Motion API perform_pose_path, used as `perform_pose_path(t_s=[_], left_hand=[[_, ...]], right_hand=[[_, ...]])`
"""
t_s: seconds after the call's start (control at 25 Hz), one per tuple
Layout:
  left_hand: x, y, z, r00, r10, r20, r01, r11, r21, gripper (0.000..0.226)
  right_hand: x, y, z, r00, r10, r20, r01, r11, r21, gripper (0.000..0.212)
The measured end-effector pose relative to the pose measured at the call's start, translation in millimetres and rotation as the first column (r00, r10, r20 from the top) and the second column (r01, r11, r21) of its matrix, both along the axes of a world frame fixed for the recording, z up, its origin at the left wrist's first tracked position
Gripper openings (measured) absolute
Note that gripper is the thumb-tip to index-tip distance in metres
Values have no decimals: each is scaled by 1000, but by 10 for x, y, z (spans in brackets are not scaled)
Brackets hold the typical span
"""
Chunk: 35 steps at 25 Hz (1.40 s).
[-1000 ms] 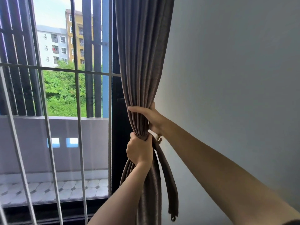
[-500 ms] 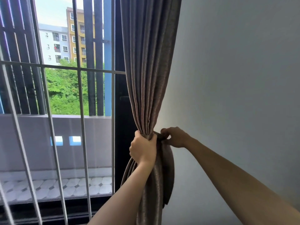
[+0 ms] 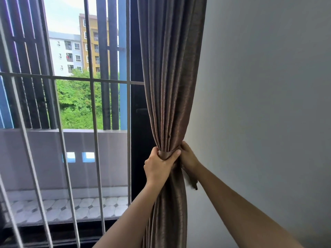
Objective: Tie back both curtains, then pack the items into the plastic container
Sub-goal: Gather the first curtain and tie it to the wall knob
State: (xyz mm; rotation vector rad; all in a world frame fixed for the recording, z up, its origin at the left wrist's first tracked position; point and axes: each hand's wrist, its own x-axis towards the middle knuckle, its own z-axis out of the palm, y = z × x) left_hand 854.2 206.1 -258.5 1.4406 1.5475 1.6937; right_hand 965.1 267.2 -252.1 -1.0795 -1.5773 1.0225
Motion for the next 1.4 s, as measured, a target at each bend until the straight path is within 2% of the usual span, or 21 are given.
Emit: perform_pose_path(t_s=[0.04, 0.08, 0.16, 0.2, 0.36, 0.52, 0.64, 0.84, 1.0, 1.08, 1.24, 1.4], left_hand=[[-52, 11, -41, 987, -122, 100, 123, 992, 4, 43], [-98, 7, -68, 932, -261, 250, 263, 965, 29, 41], [-165, 36, -88, 740, -433, 516, 451, 887, 98, 39], [-201, 68, -67, 685, -455, 568, 494, 864, 96, 37], [-301, 159, 19, 760, -493, 423, 557, 830, -33, 24], [-376, 237, 32, 741, -555, 379, 617, 784, -59, 20], [-425, 259, 39, 718, -599, 356, 668, 736, -110, 22], [-353, 247, 9, 662, -620, 421, 713, 695, -99, 27], [-322, 250, 70, 769, -534, 352, 624, 745, -234, 36], [-333, 302, 64, 787, -499, 363, 601, 751, -273, 35], [-352, 277, 10, 755, -491, 435, 604, 778, -171, 24], [-482, 277, -65, 640, -575, 510, 686, 726, -42, 64]], right_hand=[[22, -43, -26, 993, 94, -67, -96, 995, -29, 25], [58, -57, -58, 978, 174, -119, -180, 983, -36, 27], [138, -80, -84, 960, 272, -65, -271, 962, 15, 47], [162, -100, -74, 955, 294, -34, -293, 955, 34, 54], [170, -99, -31, 967, 254, -2, -254, 967, 33, 61], [141, -106, -7, 963, 268, -10, -266, 961, 77, 73], [138, -121, -4, 962, 274, -21, -271, 959, 76, 72], [110, -147, -47, 966, 245, -84, -238, 968, 81, 71], [78, -144, -49, 974, 208, -92, -201, 976, 86, 78], [45, -140, -67, 976, 186, -116, -177, 980, 87, 80], [39, -131, 19, 974, 221, -46, -217, 973, 80, 76], [55, -146, 102, 962, 270, 38, -272, 960, 66, 63]])
